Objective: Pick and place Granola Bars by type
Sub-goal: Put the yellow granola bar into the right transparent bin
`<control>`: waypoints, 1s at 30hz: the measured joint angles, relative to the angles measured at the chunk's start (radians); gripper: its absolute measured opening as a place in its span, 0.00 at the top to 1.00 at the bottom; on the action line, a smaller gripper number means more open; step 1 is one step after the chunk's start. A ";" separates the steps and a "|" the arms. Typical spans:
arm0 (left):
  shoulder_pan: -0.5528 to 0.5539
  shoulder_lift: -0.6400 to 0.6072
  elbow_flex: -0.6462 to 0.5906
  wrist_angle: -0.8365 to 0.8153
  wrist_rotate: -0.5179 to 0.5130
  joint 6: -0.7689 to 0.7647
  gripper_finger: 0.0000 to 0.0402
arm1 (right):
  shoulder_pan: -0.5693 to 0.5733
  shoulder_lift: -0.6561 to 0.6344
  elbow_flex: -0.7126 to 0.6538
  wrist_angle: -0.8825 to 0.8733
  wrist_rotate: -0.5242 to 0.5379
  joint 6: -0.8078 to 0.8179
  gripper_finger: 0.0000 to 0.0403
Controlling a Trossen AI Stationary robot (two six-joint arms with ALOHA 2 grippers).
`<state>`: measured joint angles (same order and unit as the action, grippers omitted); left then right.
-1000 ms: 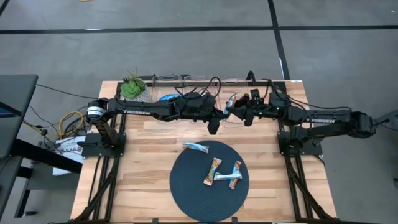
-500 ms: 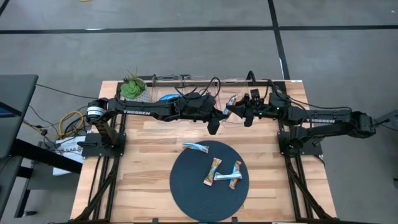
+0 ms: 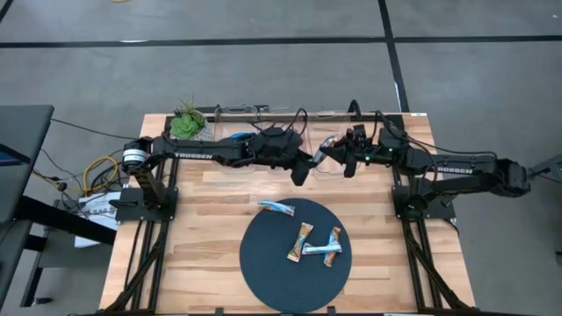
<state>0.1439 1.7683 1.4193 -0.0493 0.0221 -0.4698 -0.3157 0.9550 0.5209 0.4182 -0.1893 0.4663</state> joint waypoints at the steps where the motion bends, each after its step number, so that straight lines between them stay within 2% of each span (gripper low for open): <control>1: 0.004 0.000 0.000 0.001 0.002 -0.008 0.56 | -0.010 0.000 0.000 -0.002 -0.013 -0.004 0.88; 6: 0.016 0.000 0.000 -0.024 0.020 -0.012 0.39 | -0.066 -0.001 0.000 -0.055 -0.047 -0.091 0.88; 11: 0.013 0.000 0.000 -0.071 0.026 -0.013 0.31 | -0.138 -0.001 0.000 -0.144 -0.048 -0.228 0.88; 14: 0.012 0.000 0.000 -0.101 0.026 -0.014 0.30 | -0.167 -0.001 0.004 -0.204 -0.048 -0.319 0.88; 19: 0.011 0.000 0.000 -0.126 0.026 -0.028 0.31 | -0.185 0.011 0.105 -0.485 -0.036 -0.535 0.88; 22: 0.010 0.000 0.000 -0.127 0.026 -0.029 0.31 | -0.184 0.047 0.187 -0.654 0.018 -0.653 0.88; 30: 0.010 0.000 0.000 -0.127 0.025 -0.029 0.32 | -0.185 0.209 0.350 -0.930 0.102 -0.851 0.88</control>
<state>0.1543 1.7687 1.4189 -0.1758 0.0475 -0.4985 -0.5003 1.1640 0.8711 -0.5118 -0.0875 -0.3851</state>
